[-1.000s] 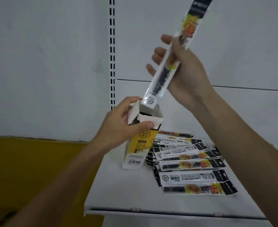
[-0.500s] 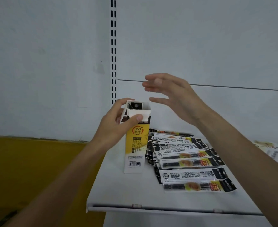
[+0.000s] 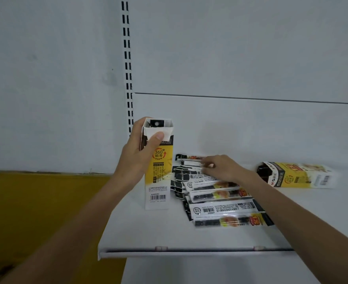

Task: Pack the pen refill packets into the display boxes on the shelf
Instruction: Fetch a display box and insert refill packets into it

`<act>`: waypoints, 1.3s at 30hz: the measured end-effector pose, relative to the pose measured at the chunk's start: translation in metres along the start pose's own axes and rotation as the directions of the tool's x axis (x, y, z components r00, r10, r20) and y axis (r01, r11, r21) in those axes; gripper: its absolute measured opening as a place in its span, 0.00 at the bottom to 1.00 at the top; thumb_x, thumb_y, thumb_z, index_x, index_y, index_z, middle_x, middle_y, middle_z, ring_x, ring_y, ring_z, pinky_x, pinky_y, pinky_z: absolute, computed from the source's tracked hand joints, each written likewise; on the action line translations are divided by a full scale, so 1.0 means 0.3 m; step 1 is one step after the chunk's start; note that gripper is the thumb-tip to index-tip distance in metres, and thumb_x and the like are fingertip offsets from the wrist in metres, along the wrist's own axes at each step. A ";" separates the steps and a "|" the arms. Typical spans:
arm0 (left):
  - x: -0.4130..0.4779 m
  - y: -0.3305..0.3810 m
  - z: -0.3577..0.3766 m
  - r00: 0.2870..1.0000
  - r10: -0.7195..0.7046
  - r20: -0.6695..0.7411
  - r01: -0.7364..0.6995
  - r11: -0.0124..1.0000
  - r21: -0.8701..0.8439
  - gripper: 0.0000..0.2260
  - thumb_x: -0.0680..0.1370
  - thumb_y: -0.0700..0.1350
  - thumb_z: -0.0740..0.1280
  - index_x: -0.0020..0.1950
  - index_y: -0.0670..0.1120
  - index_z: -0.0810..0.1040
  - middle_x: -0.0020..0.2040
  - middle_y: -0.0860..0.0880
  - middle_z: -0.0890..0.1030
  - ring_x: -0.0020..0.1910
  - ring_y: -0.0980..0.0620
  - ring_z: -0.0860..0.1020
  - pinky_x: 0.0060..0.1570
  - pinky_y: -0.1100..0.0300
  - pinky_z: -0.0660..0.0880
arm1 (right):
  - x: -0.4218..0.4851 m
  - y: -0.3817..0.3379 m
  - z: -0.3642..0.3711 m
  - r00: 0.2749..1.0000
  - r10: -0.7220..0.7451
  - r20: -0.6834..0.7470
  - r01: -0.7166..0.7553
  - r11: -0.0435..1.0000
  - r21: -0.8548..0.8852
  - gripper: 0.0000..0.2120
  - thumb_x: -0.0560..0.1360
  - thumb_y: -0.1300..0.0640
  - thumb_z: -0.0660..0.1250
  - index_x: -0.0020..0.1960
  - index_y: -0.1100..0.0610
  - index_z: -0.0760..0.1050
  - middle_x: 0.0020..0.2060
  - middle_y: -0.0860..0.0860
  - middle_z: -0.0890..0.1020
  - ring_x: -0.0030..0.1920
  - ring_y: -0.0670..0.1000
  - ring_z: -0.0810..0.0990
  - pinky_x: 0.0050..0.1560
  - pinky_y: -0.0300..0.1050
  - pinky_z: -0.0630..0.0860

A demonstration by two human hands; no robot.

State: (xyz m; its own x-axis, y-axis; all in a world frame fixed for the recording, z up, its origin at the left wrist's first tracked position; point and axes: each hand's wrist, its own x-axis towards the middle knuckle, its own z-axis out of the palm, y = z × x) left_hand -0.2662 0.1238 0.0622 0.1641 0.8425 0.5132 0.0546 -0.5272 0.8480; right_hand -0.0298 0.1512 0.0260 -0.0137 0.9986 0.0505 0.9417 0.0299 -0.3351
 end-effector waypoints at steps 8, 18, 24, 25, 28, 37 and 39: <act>-0.010 -0.006 -0.013 1.000 -0.008 -0.018 0.008 1.000 -0.019 0.10 0.77 0.50 0.60 0.54 0.64 0.64 0.40 0.63 0.78 0.37 0.69 0.78 0.33 0.73 0.75 | 0.046 0.002 -0.028 0.999 0.029 0.033 -0.034 0.989 0.145 0.13 0.72 0.57 0.71 0.55 0.58 0.78 0.47 0.50 0.80 0.45 0.48 0.76 0.43 0.35 0.69; -0.002 -0.002 -0.005 1.000 -0.006 -0.019 0.006 1.000 0.010 0.10 0.77 0.51 0.59 0.56 0.63 0.63 0.41 0.62 0.77 0.35 0.70 0.78 0.31 0.75 0.73 | 0.060 -0.014 -0.090 0.999 -0.051 -0.015 0.053 0.951 0.306 0.01 0.78 0.58 0.62 0.49 0.56 0.71 0.42 0.50 0.80 0.36 0.46 0.79 0.32 0.31 0.69; -0.003 -0.004 -0.007 1.000 -0.009 -0.019 0.010 1.000 0.028 0.09 0.77 0.51 0.59 0.52 0.65 0.63 0.42 0.63 0.76 0.35 0.72 0.77 0.31 0.76 0.73 | 0.048 0.003 -0.056 0.991 -0.032 0.127 0.027 0.999 0.043 0.13 0.72 0.57 0.69 0.55 0.54 0.72 0.42 0.49 0.77 0.37 0.48 0.77 0.33 0.36 0.69; -0.002 -0.005 -0.007 1.000 -0.009 -0.018 0.010 1.000 0.026 0.09 0.77 0.51 0.59 0.53 0.65 0.63 0.42 0.63 0.76 0.35 0.72 0.77 0.31 0.75 0.73 | 0.050 0.003 -0.053 0.992 -0.034 0.120 0.028 0.998 0.054 0.13 0.71 0.58 0.70 0.54 0.54 0.74 0.42 0.49 0.78 0.38 0.49 0.77 0.33 0.35 0.69; 0.002 -0.006 -0.006 1.000 -0.007 -0.013 0.008 0.999 0.032 0.10 0.77 0.52 0.59 0.56 0.63 0.63 0.42 0.63 0.77 0.36 0.71 0.78 0.32 0.74 0.74 | 0.061 -0.001 -0.064 0.996 -0.023 0.081 0.016 0.996 0.089 0.15 0.69 0.59 0.73 0.54 0.58 0.77 0.42 0.49 0.78 0.42 0.50 0.76 0.38 0.37 0.68; -0.008 0.006 -0.020 1.000 -0.021 -0.006 0.022 0.999 0.028 0.15 0.71 0.59 0.58 0.56 0.64 0.62 0.44 0.61 0.78 0.38 0.67 0.79 0.36 0.69 0.75 | 0.045 -0.033 -0.141 0.990 -0.085 0.116 0.083 0.996 0.021 0.07 0.70 0.57 0.72 0.39 0.60 0.76 0.29 0.49 0.72 0.30 0.48 0.69 0.33 0.41 0.62; -0.007 0.006 -0.020 1.000 -0.022 0.007 0.022 0.999 0.031 0.11 0.73 0.57 0.58 0.53 0.65 0.63 0.43 0.61 0.77 0.37 0.69 0.78 0.33 0.71 0.75 | 0.042 -0.040 -0.168 0.990 -0.103 0.099 0.095 0.992 0.083 0.11 0.68 0.57 0.74 0.33 0.57 0.73 0.26 0.49 0.69 0.29 0.48 0.66 0.33 0.42 0.60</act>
State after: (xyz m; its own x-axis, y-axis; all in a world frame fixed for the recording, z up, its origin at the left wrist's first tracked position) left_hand -0.2722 0.1215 0.0635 0.1695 0.8533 0.4932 0.0886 -0.5116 0.8547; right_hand -0.0242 0.1611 0.0781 -0.1441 0.9895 -0.0087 0.9051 0.1282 -0.4054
